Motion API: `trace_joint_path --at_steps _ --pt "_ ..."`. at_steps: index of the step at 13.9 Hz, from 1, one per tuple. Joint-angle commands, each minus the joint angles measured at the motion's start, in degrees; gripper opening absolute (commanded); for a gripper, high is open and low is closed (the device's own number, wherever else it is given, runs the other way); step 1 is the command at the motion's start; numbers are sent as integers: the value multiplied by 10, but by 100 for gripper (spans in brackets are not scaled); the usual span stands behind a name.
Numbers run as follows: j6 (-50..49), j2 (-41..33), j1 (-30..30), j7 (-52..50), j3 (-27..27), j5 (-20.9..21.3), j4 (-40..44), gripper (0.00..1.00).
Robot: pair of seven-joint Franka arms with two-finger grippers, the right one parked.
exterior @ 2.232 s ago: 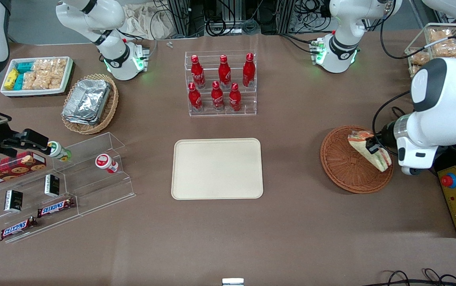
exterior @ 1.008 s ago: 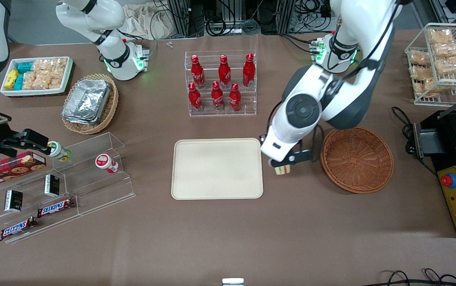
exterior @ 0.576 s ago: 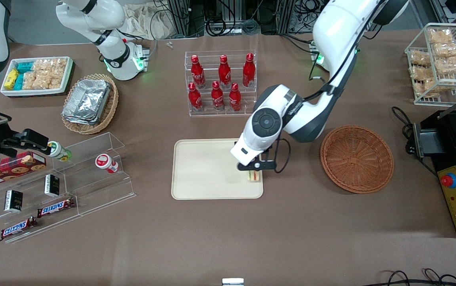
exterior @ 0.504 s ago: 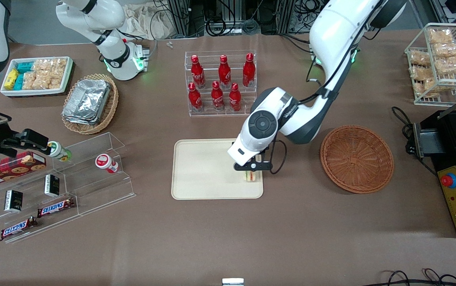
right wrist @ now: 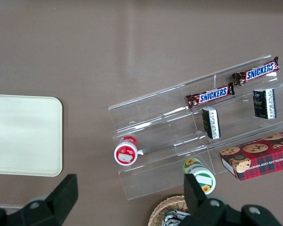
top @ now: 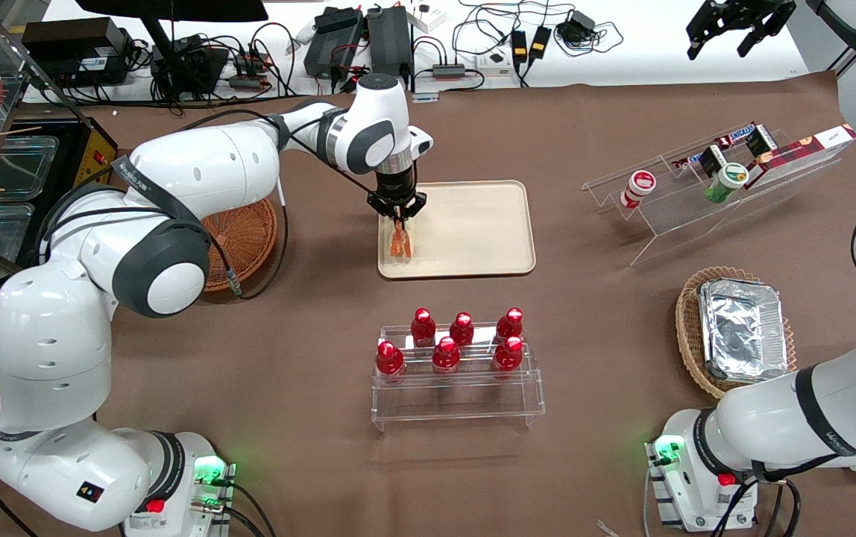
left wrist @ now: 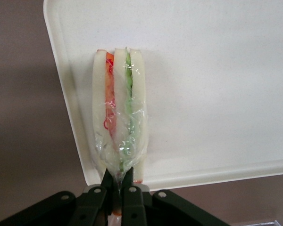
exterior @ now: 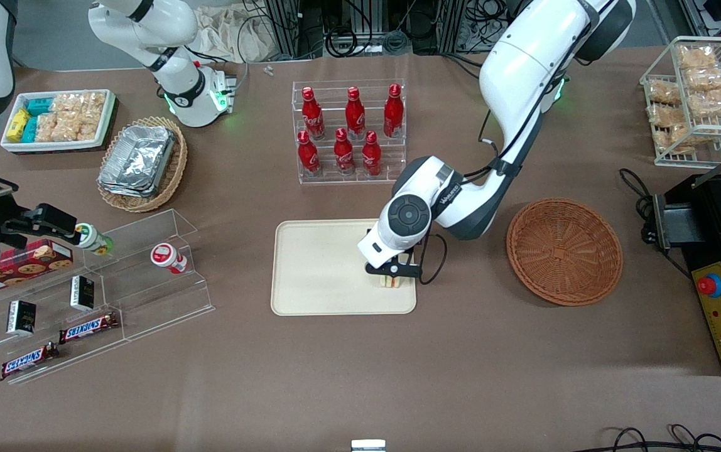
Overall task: Place sandwich from basket to tray
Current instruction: 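Lower the sandwich onto the tray and open the left gripper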
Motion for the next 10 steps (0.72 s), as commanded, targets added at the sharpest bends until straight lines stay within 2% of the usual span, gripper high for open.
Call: trace_joint_path --at_steps 1,2,6,10 --pt "-11 2 -2 -1 1 -8 14 85" --pt "-11 2 -2 -4 2 -5 14 99" --pt "-38 -13 6 -45 6 0 17 99" --pt "-123 -84 43 -48 16 -4 17 99"
